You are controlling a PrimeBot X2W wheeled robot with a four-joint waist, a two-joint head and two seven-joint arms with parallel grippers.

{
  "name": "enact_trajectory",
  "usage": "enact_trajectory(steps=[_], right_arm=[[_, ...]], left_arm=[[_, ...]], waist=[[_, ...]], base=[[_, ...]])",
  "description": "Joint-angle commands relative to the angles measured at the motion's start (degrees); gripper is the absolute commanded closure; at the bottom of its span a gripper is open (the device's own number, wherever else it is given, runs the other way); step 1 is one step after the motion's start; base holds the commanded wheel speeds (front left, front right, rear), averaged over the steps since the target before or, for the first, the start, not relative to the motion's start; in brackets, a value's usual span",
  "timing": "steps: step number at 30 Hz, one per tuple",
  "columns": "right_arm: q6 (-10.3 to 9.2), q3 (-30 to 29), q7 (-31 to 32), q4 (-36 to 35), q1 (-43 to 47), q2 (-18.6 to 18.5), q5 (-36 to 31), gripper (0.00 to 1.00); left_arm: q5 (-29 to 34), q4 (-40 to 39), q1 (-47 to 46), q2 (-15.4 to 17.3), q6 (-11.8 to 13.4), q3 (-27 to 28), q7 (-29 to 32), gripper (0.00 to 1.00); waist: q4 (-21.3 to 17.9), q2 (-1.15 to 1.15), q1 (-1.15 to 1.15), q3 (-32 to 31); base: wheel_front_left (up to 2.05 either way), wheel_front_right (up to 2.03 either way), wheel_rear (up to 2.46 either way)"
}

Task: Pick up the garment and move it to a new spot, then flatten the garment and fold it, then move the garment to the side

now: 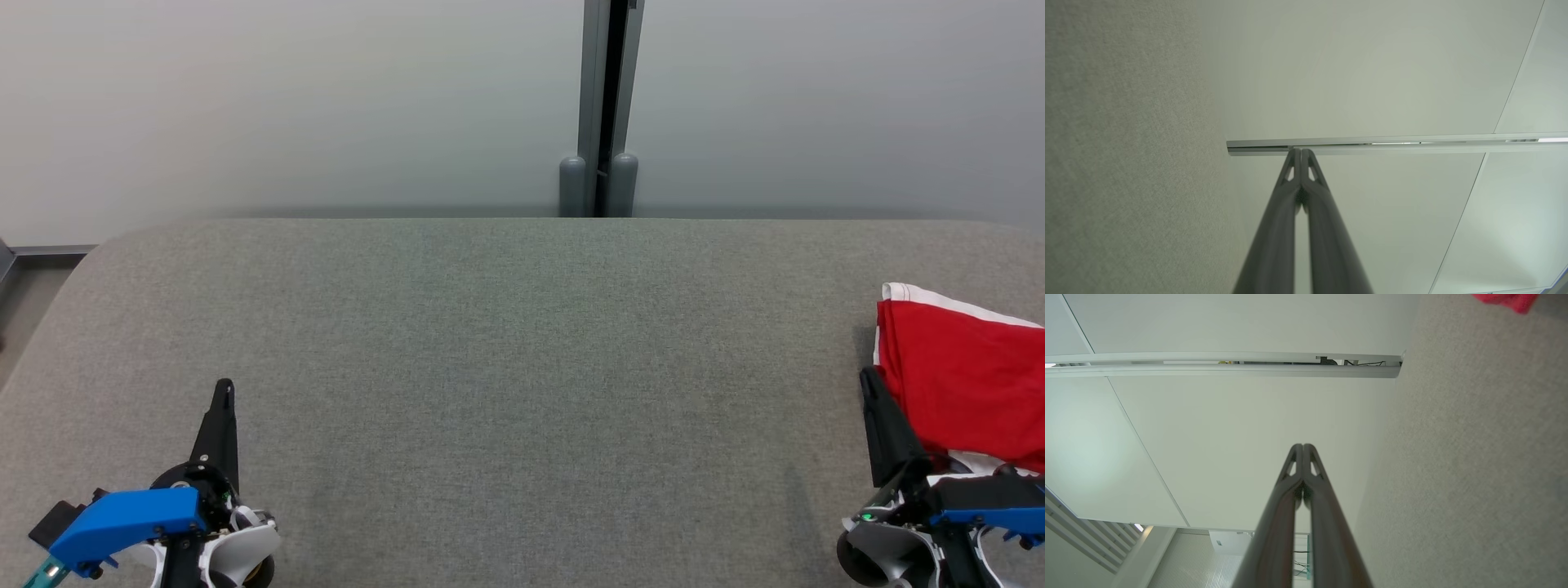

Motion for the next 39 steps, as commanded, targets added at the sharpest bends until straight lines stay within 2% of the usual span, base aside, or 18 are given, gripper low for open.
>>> enact_trajectory(steps=[1,39], right_arm=[[0.02,-0.10,0.23,-0.21,0.67,-0.34,0.17,1.00],[0.02,-0.10,0.22,-0.21,0.67,-0.34,0.17,1.00]], left_arm=[[-0.18,-0.26,-0.58,-0.11,-0.10,0.08,0.18,1.00],[-0.17,-0.26,-0.58,-0.11,-0.10,0.08,0.17,1.00]], waist=[[0.00,0.00,0.00,0.00],[0.00,0.00,0.00,0.00]], base=[[0.00,0.00,0.00],[0.00,0.00,0.00]])
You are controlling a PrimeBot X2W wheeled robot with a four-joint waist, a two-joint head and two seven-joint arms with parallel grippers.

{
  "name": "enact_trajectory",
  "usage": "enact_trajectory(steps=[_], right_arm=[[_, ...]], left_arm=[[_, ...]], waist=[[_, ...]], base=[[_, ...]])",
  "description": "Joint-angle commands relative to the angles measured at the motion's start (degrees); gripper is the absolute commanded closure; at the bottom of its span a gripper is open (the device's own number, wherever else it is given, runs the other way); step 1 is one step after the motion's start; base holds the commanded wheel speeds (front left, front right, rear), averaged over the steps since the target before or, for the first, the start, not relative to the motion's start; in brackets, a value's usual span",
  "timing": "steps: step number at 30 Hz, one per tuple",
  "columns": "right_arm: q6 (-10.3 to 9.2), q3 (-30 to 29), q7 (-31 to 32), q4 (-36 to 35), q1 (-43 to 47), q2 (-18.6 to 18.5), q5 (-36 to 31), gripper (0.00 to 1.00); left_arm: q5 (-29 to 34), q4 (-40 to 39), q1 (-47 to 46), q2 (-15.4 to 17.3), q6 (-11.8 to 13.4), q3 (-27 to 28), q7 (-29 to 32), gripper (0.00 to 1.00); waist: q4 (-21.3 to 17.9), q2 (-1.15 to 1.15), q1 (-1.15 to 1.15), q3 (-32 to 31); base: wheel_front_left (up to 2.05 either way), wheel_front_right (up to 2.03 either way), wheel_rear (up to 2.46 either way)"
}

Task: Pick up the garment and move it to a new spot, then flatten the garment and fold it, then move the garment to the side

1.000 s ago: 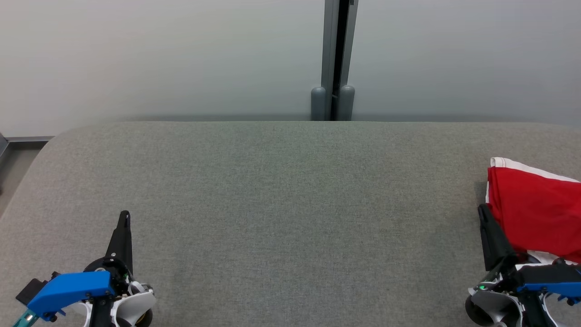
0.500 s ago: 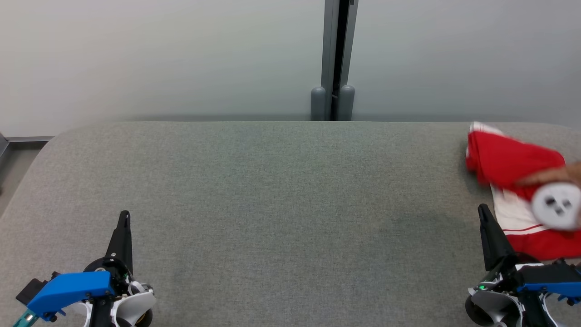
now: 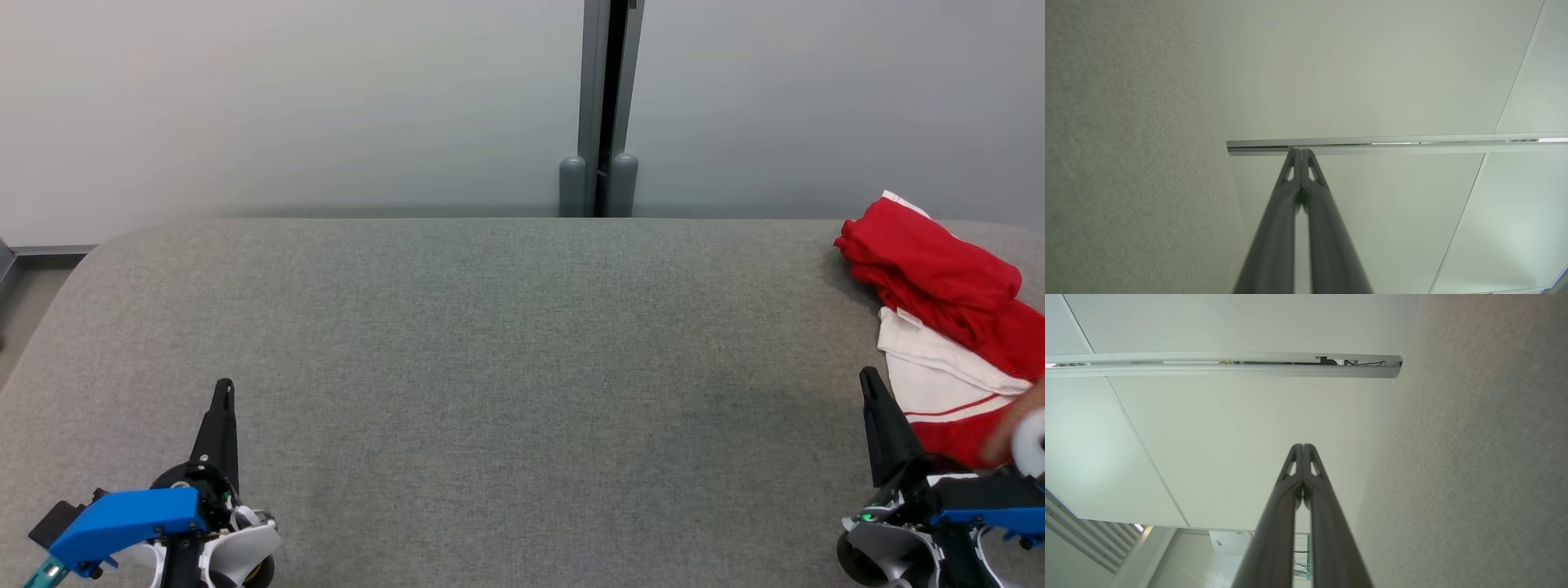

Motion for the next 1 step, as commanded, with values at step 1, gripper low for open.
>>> enact_trajectory(steps=[1], right_arm=[[0.02,-0.10,0.22,-0.21,0.67,-0.34,0.17,1.00]], left_arm=[[-0.16,-0.26,-0.58,-0.11,-0.10,0.08,0.17,1.00]], waist=[[0.00,0.00,0.00,0.00]], base=[[0.00,0.00,0.00]])
